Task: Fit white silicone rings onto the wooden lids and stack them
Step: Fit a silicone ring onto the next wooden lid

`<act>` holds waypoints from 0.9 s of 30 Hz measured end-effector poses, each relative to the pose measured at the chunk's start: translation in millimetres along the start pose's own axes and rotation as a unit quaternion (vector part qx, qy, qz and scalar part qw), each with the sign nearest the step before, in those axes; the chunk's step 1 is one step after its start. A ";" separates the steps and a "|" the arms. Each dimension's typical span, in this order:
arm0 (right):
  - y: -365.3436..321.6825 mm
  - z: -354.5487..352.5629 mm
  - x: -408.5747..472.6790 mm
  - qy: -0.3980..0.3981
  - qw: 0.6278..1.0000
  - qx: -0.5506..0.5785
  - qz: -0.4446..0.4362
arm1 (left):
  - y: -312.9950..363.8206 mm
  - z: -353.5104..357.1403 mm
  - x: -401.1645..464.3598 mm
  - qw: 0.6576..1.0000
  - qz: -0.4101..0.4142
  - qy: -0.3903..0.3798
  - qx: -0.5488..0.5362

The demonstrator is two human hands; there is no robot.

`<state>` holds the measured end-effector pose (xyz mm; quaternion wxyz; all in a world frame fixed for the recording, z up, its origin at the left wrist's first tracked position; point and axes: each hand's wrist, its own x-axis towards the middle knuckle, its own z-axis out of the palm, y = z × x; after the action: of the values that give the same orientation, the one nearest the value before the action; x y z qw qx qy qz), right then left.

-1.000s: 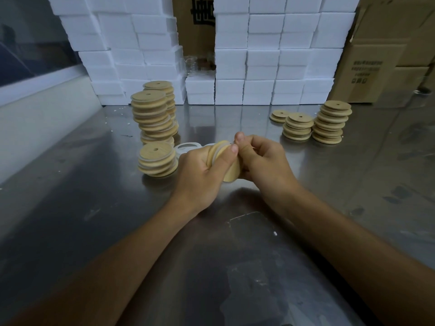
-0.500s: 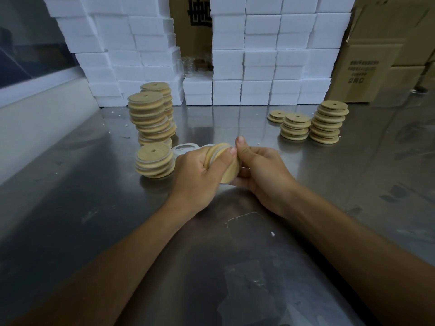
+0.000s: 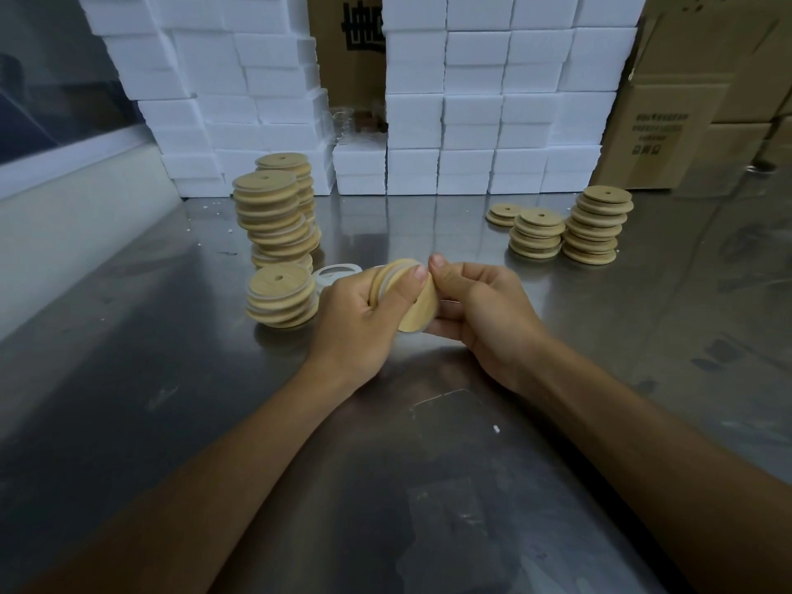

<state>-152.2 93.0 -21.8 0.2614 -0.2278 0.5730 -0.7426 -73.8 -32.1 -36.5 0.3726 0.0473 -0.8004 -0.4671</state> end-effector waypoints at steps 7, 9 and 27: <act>3.0 -1.3 1.1 0.003 1.000 -0.026 -0.012 | 0.0 -0.8 0.7 0.999 -0.028 -0.009 -0.028; 4.3 0.7 0.8 0.025 0.997 -0.056 -0.036 | -1.3 -0.9 -0.4 0.999 -0.037 -0.024 -0.024; -0.4 -1.7 -0.4 0.048 0.979 -0.145 -0.131 | -4.4 -4.7 5.3 0.981 -0.143 -0.006 -0.128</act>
<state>-153.0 94.7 -21.9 0.0982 -0.3009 0.6517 -0.6893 -75.8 -40.1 -35.7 0.3003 0.1101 -0.7210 -0.6147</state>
